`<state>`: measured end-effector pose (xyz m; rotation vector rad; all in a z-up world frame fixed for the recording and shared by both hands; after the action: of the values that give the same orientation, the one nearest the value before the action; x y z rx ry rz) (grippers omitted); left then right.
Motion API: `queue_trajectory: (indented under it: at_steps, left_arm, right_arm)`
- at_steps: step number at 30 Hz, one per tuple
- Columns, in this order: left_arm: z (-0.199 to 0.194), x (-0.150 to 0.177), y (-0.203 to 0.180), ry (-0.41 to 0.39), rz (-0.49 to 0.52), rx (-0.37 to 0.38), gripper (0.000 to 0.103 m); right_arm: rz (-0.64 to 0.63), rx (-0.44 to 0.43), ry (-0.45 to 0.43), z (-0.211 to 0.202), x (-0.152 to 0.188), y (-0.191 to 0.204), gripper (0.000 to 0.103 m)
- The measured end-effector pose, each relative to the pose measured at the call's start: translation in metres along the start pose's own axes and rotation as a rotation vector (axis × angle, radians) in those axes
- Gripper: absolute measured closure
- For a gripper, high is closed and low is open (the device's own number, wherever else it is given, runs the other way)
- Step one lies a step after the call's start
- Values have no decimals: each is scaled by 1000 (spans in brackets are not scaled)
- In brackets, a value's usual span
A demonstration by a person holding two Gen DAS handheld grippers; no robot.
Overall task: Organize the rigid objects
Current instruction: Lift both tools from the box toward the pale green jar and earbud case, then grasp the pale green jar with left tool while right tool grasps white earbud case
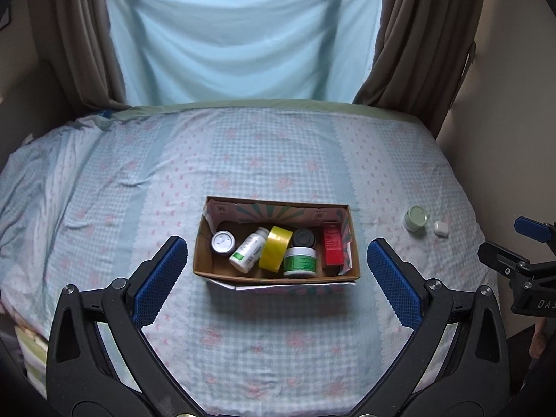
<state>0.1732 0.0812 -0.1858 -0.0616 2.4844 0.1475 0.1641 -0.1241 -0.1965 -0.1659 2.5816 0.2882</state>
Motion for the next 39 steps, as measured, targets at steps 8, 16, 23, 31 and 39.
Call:
queue_trajectory:
  at_steps: [8,16,23,31,39]
  left_arm:
    - [3,18,-106,34,-41,34,0]
    - [40,15,-208,73,41,109,0]
    - [111,16,-289,126,142,190,0]
    - [217,35,-376,117,287,256,0]
    - [321,74,-434,88,430,294,1]
  right_arm:
    - [-79,24,-21,-17,1,-93,0]
    - [2,49,-15,-3,1,-187,0]
    - [120,92,-3,39,9,-263,0]
    - [297,118,-8,120,28,-338,0]
    - [371,168,-22,210,52,-376,1]
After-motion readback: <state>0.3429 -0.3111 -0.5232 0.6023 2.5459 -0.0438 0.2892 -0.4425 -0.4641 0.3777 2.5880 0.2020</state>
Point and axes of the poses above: each gripper's, at about its wrist camera, not at the fingertips, and z roughly the way its jaws point, y to its left, x to its underside, the point moved 8 cm from there along z, roughly the way its jaws point, and after that the axes turned 8 degrees about -x, right-handed, at the moved point
